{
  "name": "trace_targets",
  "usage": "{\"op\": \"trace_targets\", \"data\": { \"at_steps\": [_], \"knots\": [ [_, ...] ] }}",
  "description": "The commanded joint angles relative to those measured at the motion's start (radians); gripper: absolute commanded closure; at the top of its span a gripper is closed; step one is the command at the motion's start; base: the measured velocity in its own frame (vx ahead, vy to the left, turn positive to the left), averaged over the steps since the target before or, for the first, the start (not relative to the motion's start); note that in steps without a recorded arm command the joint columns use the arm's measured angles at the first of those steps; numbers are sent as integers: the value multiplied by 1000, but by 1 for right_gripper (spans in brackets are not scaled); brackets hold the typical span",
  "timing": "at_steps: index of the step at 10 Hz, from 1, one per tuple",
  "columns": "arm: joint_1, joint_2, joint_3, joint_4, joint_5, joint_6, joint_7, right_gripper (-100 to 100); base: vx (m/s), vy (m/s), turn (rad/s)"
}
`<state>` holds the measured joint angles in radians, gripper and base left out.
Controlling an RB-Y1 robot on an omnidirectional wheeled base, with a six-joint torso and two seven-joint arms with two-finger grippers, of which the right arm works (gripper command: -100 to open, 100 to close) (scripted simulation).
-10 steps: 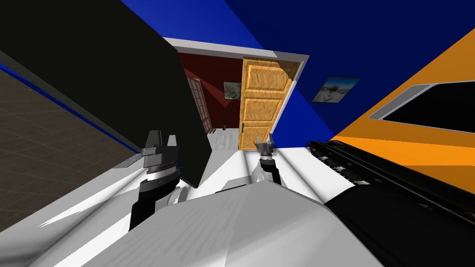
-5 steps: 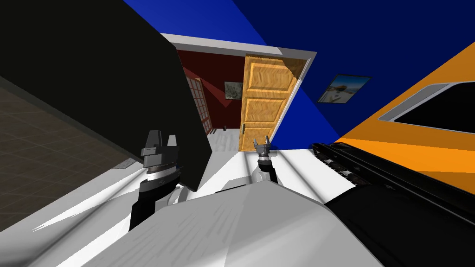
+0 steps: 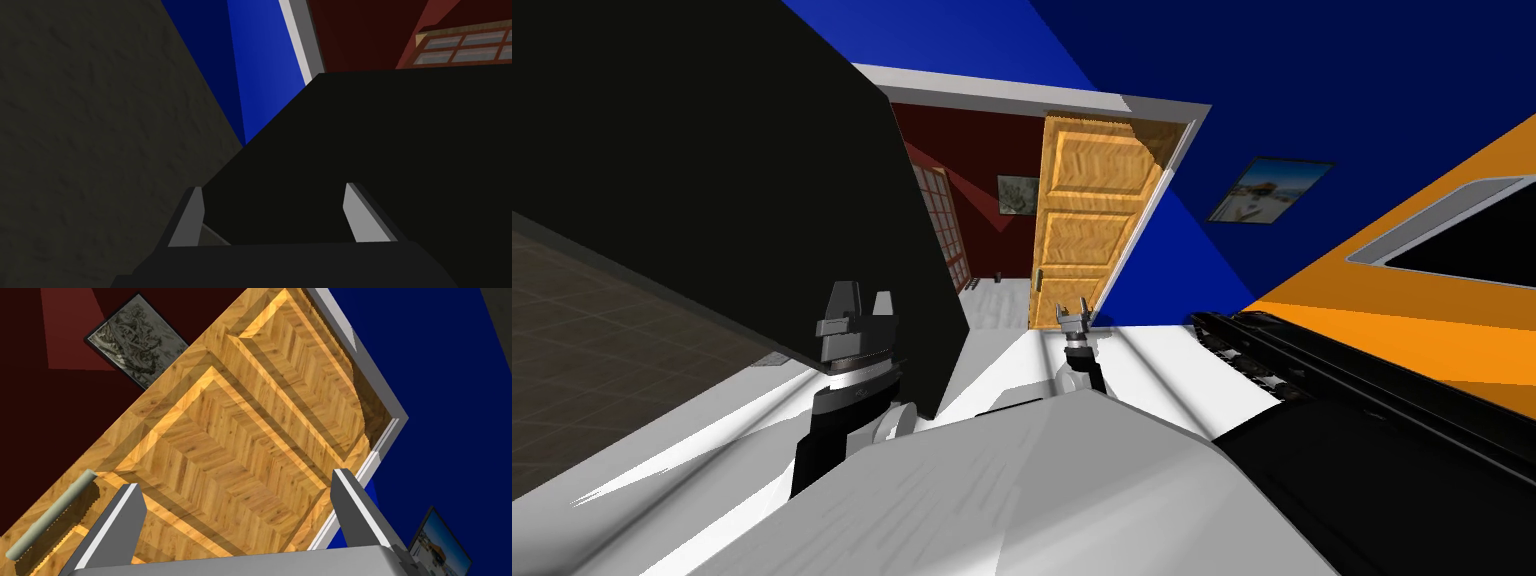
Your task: Pull the door open
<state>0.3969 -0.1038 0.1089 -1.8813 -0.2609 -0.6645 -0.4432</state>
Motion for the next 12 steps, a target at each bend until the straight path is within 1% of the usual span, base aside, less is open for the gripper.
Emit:
{"op": "trace_targets", "data": {
  "at_steps": [1, 12],
  "knots": [
    [-15, -10, 5, 35, -21, -5, -31, -100, 111, -21, 25],
    [-98, -64, 64, 273, -156, -50, -227, -100, 98, -11, 24]
  ]
}}
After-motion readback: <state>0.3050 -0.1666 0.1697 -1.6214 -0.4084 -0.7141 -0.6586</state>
